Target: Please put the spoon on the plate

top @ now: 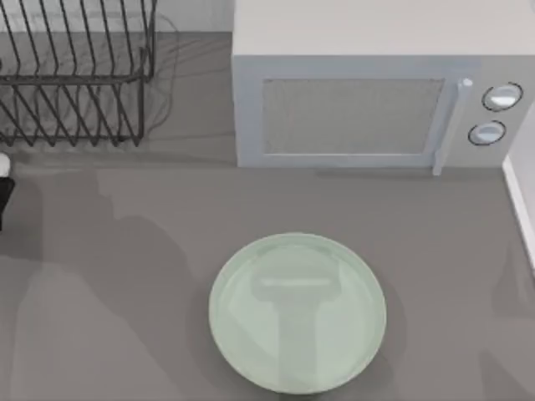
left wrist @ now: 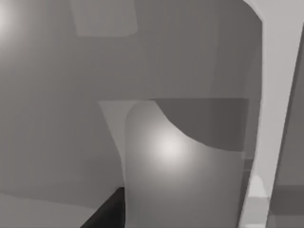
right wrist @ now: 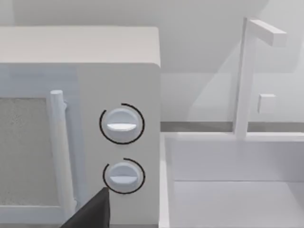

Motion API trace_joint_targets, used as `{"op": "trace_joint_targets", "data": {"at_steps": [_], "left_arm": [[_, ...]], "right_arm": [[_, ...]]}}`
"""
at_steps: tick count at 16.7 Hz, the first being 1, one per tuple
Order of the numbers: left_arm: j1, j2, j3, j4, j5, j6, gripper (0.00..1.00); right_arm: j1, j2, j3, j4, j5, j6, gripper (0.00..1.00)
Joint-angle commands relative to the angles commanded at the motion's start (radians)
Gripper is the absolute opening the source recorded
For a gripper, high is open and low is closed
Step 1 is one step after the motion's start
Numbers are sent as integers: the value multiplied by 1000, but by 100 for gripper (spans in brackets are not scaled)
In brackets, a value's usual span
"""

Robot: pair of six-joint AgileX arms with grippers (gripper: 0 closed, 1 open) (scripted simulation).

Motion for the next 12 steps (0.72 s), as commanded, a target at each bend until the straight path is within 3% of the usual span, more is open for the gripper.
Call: {"op": "trace_joint_targets", "data": {"at_steps": [3,12], "left_arm": [[0,0,0,0,0,0,2],[-3,-49,16,-25,16,-7,0]], "right_arm": [[0,0,0,0,0,0,100],[0,0,0,0,0,0,100]]}}
